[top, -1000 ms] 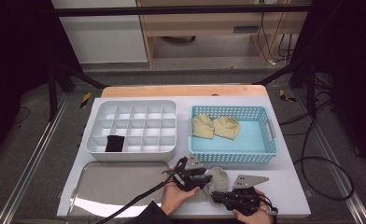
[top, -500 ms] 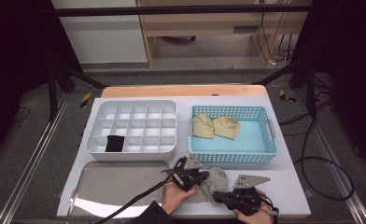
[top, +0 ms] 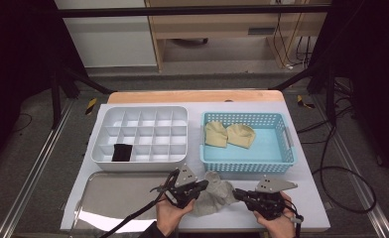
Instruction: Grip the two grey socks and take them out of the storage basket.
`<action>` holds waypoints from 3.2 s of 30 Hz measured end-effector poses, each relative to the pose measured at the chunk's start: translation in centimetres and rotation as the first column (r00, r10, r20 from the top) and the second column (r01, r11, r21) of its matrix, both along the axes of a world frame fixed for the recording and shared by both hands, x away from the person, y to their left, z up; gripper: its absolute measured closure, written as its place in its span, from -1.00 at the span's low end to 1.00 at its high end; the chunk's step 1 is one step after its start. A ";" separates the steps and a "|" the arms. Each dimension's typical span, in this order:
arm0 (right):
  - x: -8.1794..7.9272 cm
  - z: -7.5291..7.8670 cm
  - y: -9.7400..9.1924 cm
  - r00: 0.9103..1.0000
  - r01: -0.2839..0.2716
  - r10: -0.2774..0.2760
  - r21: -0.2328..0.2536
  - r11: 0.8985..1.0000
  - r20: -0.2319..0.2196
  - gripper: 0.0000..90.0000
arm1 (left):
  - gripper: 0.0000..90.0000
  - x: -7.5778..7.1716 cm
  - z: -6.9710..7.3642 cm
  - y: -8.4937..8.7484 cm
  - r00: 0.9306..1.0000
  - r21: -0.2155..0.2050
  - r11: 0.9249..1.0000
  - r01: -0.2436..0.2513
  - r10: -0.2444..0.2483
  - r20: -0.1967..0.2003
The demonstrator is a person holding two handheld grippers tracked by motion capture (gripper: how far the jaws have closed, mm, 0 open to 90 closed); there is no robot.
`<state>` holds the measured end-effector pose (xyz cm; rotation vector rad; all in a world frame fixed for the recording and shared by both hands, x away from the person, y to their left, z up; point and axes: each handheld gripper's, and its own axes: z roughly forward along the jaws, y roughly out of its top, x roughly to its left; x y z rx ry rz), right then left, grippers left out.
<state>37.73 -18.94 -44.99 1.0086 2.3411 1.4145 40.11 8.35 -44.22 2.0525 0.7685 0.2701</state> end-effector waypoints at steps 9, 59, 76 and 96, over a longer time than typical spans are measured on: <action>-0.2 -1.0 -0.2 0.999 -0.010 0.009 -0.031 0.999 -0.031 0.86 | 1.00 -2.0 -2.3 -0.8 0.999 0.051 0.999 0.012 -0.010 -0.050; -1.1 0.6 -2.1 0.999 0.052 -0.052 0.056 0.997 0.010 0.60 | 0.92 -3.1 -2.6 1.5 0.998 0.063 0.997 -0.043 0.046 -0.038; -0.9 -3.4 -0.4 0.987 0.100 -0.110 -0.091 0.991 -0.115 0.33 | 0.91 -3.6 -3.5 1.4 0.998 0.078 0.996 -0.039 0.042 -0.041; -0.4 -2.4 -1.8 0.978 0.178 -0.193 -0.158 0.971 -0.083 0.97 | 0.65 -3.2 -3.2 1.1 0.998 0.017 1.000 -0.016 0.017 -0.063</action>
